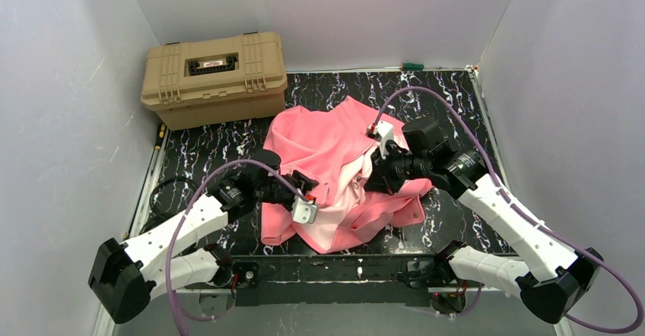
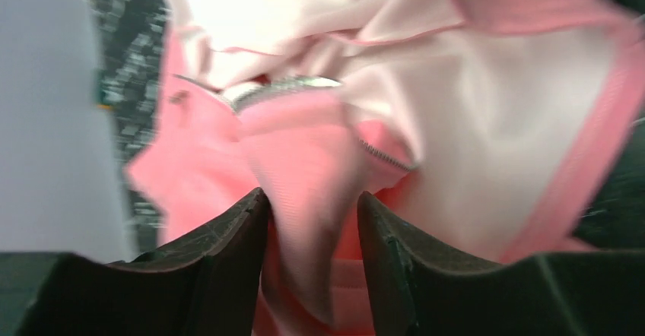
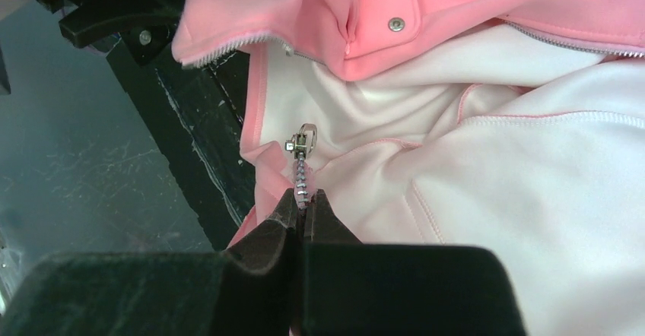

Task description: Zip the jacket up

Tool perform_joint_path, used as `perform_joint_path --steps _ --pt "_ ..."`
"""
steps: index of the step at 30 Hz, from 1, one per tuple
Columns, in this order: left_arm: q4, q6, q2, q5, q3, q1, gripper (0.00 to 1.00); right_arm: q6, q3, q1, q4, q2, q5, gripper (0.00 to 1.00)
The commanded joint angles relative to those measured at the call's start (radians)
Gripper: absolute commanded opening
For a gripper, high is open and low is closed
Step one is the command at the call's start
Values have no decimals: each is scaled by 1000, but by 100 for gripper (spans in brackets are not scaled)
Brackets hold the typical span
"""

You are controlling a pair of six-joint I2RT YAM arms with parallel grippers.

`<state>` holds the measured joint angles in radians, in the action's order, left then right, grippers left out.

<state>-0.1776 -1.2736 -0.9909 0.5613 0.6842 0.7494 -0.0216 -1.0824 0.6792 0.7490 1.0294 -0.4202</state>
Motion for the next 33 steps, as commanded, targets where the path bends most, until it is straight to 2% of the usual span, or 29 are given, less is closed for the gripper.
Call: perform_joint_path --steps 1,3,8,9,10,11,14,20,24,33 --pt "-87 404 -34 107 8 22 46 3 -11 5 -30 -2 21 1" --pt "-51 482 -44 81 5 38 45 3 -14 5 -18 8 15 1" --pt "4 547 -27 12 15 42 44 0 -16 5 -17 18 -13 1" --pt "-4 562 170 16 28 42 45 0 -17 5 -17 21 -16 1" --pt "-13 577 8 25 37 42 46 1 -20 5 -16 25 -19 1" --pt "-24 589 -9 34 45 46 47 2 -22 5 -14 29 -23 1" --pt "-51 610 -14 53 56 62 49 9 -25 5 -6 39 -26 1" --pt "-62 616 -17 46 56 77 46 11 -38 5 0 43 -44 1" --pt "-58 630 -6 37 86 86 56 14 -44 4 4 43 -45 1" --pt "-24 619 4 32 73 105 57 12 -42 5 4 44 -49 1"
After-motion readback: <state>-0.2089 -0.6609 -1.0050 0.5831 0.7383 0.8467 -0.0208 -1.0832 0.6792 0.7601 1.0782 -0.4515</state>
